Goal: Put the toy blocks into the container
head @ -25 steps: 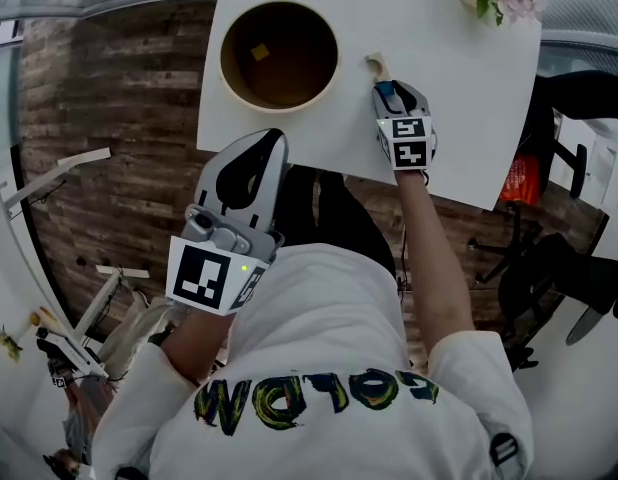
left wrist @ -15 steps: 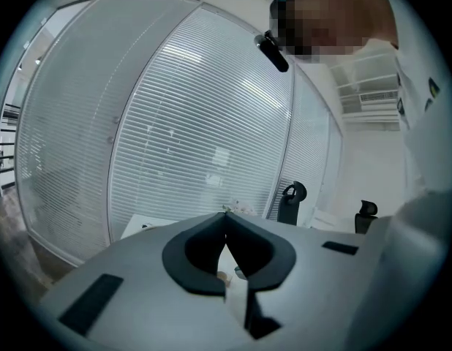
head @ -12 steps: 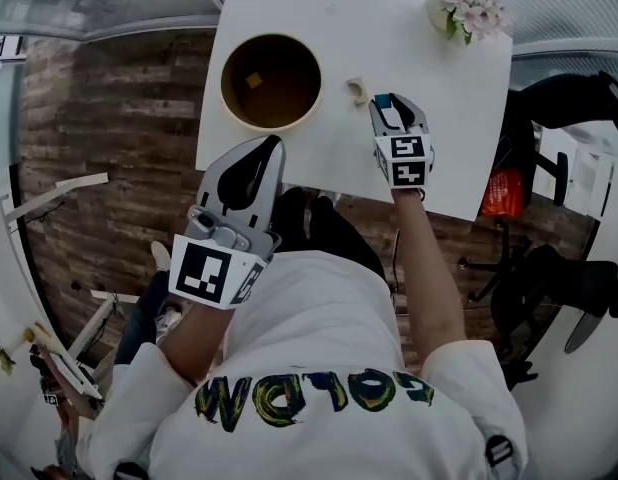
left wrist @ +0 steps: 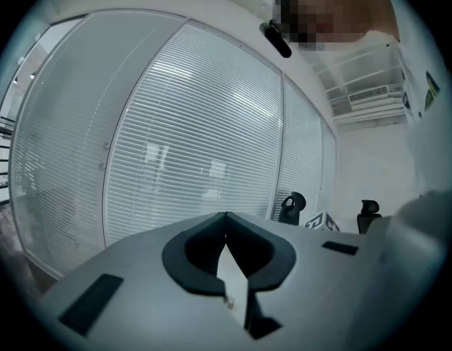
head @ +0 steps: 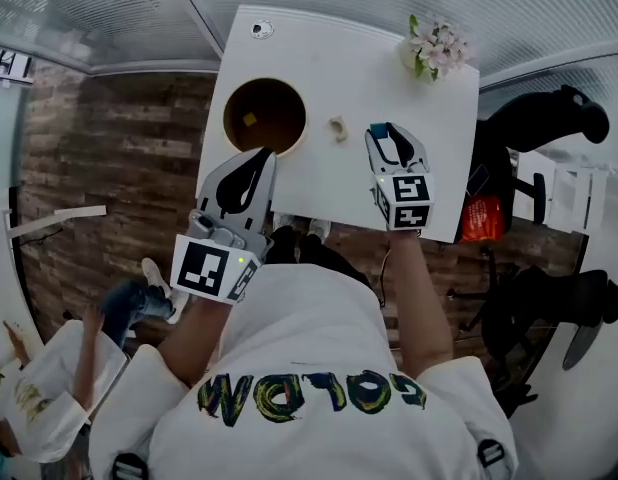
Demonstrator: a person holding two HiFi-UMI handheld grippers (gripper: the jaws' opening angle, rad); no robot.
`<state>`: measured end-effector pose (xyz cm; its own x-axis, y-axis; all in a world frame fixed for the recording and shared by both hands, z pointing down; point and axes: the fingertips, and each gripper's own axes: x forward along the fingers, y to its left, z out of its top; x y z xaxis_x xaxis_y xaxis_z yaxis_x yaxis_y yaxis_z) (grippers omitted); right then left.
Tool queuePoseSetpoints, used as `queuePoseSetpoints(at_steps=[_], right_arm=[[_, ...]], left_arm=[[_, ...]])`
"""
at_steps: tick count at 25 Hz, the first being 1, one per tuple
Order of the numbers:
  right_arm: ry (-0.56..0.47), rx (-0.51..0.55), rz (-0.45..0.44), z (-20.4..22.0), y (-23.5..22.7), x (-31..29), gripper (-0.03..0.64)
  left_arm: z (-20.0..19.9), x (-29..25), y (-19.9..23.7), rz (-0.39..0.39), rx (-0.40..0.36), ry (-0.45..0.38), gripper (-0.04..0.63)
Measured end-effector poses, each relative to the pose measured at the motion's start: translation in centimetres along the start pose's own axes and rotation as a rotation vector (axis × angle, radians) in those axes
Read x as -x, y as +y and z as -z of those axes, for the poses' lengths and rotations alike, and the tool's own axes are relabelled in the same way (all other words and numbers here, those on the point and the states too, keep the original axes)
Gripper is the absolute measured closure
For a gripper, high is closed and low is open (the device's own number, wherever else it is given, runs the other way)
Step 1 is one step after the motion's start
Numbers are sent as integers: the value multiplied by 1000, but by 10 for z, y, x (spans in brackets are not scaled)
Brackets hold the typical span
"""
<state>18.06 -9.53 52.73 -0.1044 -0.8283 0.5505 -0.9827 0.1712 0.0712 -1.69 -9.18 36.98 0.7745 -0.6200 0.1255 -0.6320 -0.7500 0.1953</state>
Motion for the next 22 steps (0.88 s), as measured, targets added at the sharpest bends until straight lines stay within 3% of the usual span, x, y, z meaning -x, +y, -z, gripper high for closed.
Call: queuePoseSetpoints(at_steps=[14, 22], right_arm=[[-204, -23, 3, -96, 5, 108, 454], [-250, -22, 2, -114, 10, 130, 456]], left_arm=[[-36, 1, -20, 7, -31, -44, 581], [-44, 1, -22, 0, -43, -60, 581]])
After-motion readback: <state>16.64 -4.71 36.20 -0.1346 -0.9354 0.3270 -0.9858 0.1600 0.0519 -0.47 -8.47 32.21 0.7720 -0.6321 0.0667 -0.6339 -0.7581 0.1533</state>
